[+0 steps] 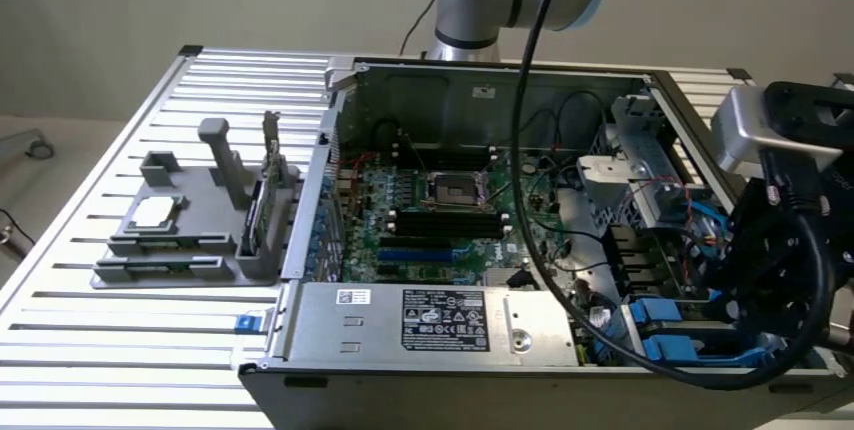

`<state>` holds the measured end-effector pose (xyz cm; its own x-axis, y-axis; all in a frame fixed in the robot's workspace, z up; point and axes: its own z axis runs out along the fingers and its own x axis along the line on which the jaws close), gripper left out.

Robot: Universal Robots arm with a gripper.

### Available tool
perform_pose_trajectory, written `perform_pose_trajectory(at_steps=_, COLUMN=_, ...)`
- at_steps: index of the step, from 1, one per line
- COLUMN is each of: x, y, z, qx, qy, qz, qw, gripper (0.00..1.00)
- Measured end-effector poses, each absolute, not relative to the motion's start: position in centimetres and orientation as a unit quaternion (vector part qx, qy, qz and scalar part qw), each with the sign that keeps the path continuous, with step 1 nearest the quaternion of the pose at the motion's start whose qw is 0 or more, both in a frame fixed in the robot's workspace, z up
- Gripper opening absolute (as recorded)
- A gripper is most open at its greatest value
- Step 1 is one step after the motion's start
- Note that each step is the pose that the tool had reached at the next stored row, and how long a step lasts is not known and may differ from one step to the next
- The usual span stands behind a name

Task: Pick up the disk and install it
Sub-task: 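Insert the first disk wire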

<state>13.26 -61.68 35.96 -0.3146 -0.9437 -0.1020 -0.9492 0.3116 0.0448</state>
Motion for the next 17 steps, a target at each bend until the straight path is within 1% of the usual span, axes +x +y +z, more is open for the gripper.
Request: perform_pose_trajectory(at_steps=17, x=13.26, y=-61.68, z=35.96, qx=-0.458, qy=0.887, qz=0.043, qw=0.035, gripper=0.33)
